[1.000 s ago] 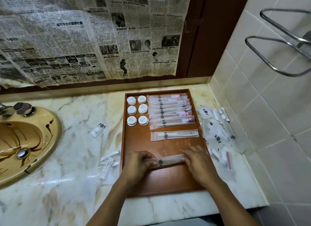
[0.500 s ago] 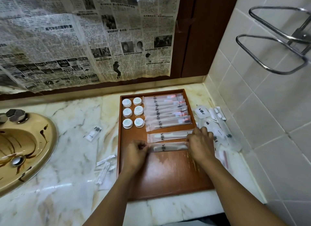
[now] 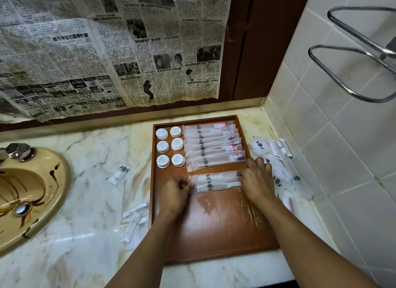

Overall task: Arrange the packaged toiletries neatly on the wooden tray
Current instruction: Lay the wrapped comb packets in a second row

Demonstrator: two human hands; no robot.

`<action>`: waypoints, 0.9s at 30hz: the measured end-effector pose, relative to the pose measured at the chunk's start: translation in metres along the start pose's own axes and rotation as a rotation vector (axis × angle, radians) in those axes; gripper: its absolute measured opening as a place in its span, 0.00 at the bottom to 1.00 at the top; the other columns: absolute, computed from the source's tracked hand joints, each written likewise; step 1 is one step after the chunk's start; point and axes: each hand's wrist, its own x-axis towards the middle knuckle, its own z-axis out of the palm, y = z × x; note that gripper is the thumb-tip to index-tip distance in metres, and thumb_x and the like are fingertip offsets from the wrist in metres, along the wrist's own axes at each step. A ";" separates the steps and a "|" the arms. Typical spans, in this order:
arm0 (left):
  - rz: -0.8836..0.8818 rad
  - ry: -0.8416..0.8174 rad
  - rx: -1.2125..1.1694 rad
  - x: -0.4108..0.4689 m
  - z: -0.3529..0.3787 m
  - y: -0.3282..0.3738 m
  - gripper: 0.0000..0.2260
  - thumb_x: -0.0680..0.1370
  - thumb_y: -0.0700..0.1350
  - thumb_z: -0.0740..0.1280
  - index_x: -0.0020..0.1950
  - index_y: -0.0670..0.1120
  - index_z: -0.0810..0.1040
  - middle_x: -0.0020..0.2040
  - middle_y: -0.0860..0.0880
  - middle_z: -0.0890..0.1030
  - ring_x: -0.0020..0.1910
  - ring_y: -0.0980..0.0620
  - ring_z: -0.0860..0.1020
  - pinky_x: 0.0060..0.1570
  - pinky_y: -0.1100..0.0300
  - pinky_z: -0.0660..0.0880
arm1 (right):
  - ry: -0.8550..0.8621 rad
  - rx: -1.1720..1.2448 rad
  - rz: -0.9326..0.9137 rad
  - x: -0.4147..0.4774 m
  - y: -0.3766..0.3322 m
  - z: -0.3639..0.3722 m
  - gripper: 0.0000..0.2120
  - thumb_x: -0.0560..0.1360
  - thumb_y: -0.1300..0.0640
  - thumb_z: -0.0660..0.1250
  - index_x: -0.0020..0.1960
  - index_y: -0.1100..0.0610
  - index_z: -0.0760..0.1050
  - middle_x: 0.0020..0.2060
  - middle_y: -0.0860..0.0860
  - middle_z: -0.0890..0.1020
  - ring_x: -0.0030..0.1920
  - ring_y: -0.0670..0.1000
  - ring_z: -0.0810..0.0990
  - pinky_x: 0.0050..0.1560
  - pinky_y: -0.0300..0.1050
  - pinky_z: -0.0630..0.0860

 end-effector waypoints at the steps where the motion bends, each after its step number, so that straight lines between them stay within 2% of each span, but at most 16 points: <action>1: 0.003 0.002 0.010 0.001 0.000 0.000 0.04 0.76 0.51 0.74 0.42 0.52 0.84 0.36 0.56 0.82 0.37 0.60 0.79 0.33 0.64 0.67 | 0.011 0.005 -0.006 0.001 0.001 0.002 0.08 0.77 0.54 0.68 0.51 0.48 0.86 0.55 0.49 0.80 0.56 0.54 0.71 0.54 0.52 0.67; 5: 0.005 -0.002 0.029 0.006 0.002 -0.003 0.04 0.76 0.52 0.74 0.44 0.54 0.83 0.37 0.56 0.82 0.38 0.57 0.79 0.35 0.62 0.69 | 0.022 0.030 -0.030 0.007 0.003 0.006 0.08 0.77 0.55 0.67 0.49 0.48 0.85 0.53 0.48 0.82 0.55 0.53 0.73 0.53 0.52 0.68; 11: 0.065 -0.012 0.089 0.010 0.002 -0.005 0.08 0.76 0.54 0.73 0.53 0.54 0.85 0.42 0.55 0.83 0.41 0.57 0.79 0.36 0.66 0.66 | -0.002 0.058 -0.046 0.010 0.005 0.010 0.09 0.76 0.56 0.66 0.49 0.46 0.84 0.48 0.45 0.84 0.52 0.50 0.76 0.51 0.50 0.65; 16: 0.041 -0.024 0.095 0.010 0.001 -0.004 0.08 0.77 0.55 0.72 0.51 0.53 0.83 0.41 0.55 0.82 0.40 0.57 0.78 0.34 0.68 0.65 | 0.002 0.049 -0.034 0.010 0.006 0.012 0.09 0.76 0.55 0.66 0.47 0.46 0.84 0.45 0.45 0.84 0.51 0.50 0.76 0.51 0.50 0.65; 21: 0.067 -0.012 0.107 0.006 0.001 -0.003 0.07 0.77 0.56 0.71 0.52 0.56 0.81 0.43 0.54 0.80 0.41 0.55 0.78 0.37 0.59 0.68 | 0.005 0.049 -0.034 0.009 0.007 0.013 0.09 0.76 0.55 0.66 0.45 0.46 0.84 0.43 0.45 0.84 0.50 0.50 0.76 0.49 0.50 0.64; 27: 0.069 -0.017 0.138 0.005 0.000 0.000 0.09 0.76 0.56 0.72 0.55 0.57 0.80 0.43 0.55 0.79 0.42 0.55 0.78 0.38 0.58 0.69 | 0.022 0.062 -0.038 0.009 0.007 0.012 0.10 0.77 0.56 0.65 0.44 0.47 0.84 0.41 0.45 0.84 0.49 0.49 0.76 0.49 0.49 0.64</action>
